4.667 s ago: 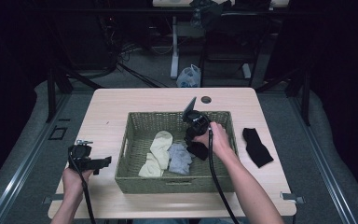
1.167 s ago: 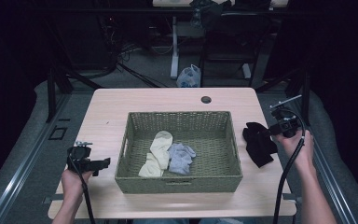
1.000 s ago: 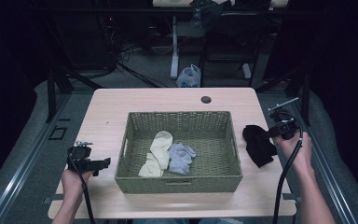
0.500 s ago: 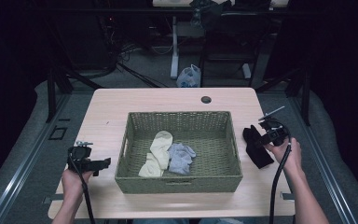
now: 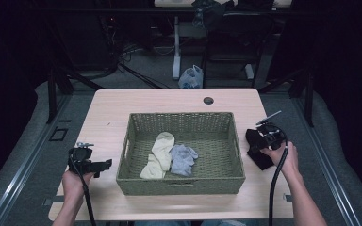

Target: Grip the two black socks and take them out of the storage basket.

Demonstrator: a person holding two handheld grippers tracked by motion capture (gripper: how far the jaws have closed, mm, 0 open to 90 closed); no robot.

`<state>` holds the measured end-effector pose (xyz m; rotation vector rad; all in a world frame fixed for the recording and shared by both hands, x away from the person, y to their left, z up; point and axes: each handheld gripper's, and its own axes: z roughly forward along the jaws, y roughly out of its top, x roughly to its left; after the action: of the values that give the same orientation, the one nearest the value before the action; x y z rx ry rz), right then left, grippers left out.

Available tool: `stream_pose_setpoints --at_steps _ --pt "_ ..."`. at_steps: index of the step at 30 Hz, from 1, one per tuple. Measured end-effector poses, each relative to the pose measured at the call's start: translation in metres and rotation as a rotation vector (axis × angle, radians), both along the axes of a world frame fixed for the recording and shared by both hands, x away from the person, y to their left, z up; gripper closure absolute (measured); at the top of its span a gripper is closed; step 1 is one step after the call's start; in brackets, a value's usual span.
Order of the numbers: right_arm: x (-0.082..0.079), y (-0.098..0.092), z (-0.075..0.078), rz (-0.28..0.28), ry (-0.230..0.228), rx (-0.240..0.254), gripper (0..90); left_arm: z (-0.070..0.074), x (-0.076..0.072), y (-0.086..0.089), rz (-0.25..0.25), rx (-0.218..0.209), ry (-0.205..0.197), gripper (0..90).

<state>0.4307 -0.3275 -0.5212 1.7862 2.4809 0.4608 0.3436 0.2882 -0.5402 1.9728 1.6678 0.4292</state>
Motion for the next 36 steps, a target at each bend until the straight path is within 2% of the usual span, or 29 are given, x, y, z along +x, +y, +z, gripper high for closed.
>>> stream_pose_setpoints --at_steps 2,3,4,5,10,11,16,21,28,36 --pt "-0.003 0.000 0.007 -0.005 -0.019 0.000 58.8 0.000 0.000 0.000 0.000 0.002 -0.002 4.6" --pt "-0.006 0.000 0.010 -0.016 -0.045 0.008 56.4 0.000 0.000 0.000 0.003 0.000 -0.003 4.5" --pt "-0.008 -0.001 0.018 -0.004 -0.045 0.002 53.1 0.000 0.000 0.000 0.003 0.000 -0.004 4.5" --pt "-0.010 0.000 0.020 -0.020 -0.068 0.014 50.2 0.000 0.000 -0.001 0.007 -0.004 -0.006 4.5" --pt "-0.022 0.000 0.043 0.016 -0.123 0.019 32.0 0.000 0.000 0.000 0.005 0.000 -0.006 4.5" --pt "-0.025 0.001 0.046 0.010 -0.141 0.023 26.0 0.000 0.000 0.000 0.005 0.000 -0.006 4.5" --pt "-0.039 0.005 0.060 0.039 -0.179 0.042 16.5 0.000 0.000 0.000 0.009 0.000 -0.010 4.5" --pt "-0.056 0.005 0.075 0.066 -0.220 0.050 13.8 0.000 0.000 0.000 0.009 0.001 -0.010 4.5" --pt "-0.079 0.003 0.085 0.095 -0.250 0.057 9.5 0.000 0.000 0.000 0.010 0.002 -0.009 4.5" --pt "-0.100 -0.001 0.084 0.111 -0.257 0.043 6.7 0.001 0.000 0.000 0.007 0.003 -0.005 4.5"
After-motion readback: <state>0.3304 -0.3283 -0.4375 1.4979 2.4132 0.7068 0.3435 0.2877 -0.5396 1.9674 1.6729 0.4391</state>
